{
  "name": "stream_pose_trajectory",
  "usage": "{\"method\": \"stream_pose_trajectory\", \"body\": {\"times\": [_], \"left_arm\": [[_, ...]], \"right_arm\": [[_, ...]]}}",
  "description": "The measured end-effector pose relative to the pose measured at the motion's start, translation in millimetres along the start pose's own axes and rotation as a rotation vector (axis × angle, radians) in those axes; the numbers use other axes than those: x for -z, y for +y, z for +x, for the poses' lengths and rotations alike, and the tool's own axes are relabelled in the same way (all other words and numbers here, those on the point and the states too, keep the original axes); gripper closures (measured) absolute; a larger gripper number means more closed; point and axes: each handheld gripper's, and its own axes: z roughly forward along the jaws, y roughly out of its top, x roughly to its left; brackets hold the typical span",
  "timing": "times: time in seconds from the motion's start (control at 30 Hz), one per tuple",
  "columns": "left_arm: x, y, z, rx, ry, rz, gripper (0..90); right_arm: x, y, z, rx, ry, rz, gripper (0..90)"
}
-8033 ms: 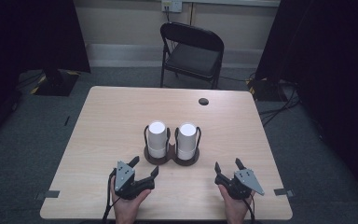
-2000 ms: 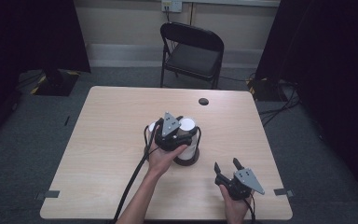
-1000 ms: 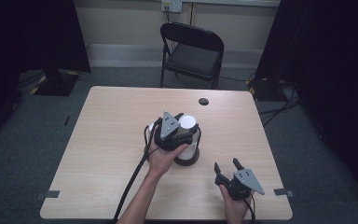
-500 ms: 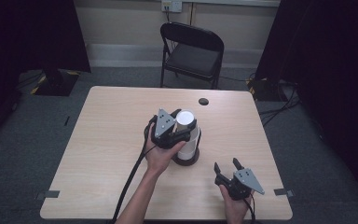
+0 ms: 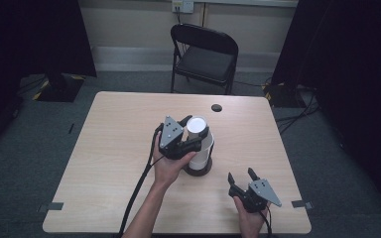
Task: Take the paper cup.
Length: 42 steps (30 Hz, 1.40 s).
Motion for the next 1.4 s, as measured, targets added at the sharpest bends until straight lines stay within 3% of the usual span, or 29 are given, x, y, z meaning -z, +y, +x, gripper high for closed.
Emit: {"method": "stream_pose_trajectory", "body": {"times": [0.2, 0.37, 0.7, 0.9, 1.2, 1.23, 1.3, 1.4], "left_arm": [[8.6, 1.3, -1.0, 0.026, -0.006, -0.013, 34.6], [13.3, 1.1, -0.4, 0.022, 0.0, -0.003, 34.6], [29.9, 3.4, 0.6, 0.06, -0.026, -0.01, 34.6], [39.2, -1.4, 5.5, 0.108, -0.044, -0.014, 34.6], [55.8, -10.8, 8.1, 0.142, -0.031, 0.009, 34.6], [57.2, -12.3, 8.3, 0.163, -0.034, 0.004, 34.6], [58.5, -15.5, 9.7, 0.185, -0.04, 0.008, 34.7], [59.9, -20.8, 12.1, 0.186, -0.034, 0.031, 34.6]], "right_arm": [[0.0, 0.0, 0.2, 0.003, -0.004, 0.001, 25.9], [-0.1, 0.0, 0.2, 0.005, -0.003, 0.0, 26.0], [0.7, -0.3, 0.0, 0.004, -0.004, -0.008, 25.5], [1.7, -0.7, 1.4, 0.021, 0.029, -0.022, 24.9], [1.5, -1.0, 4.6, 0.052, 0.05, -0.045, 26.8], [1.2, -0.9, 5.2, 0.054, 0.052, -0.046, 27.0], [0.3, -0.7, 6.2, 0.061, 0.075, -0.047, 27.0], [0.5, -0.3, 9.8, 0.078, 0.101, -0.052, 27.4]]}}
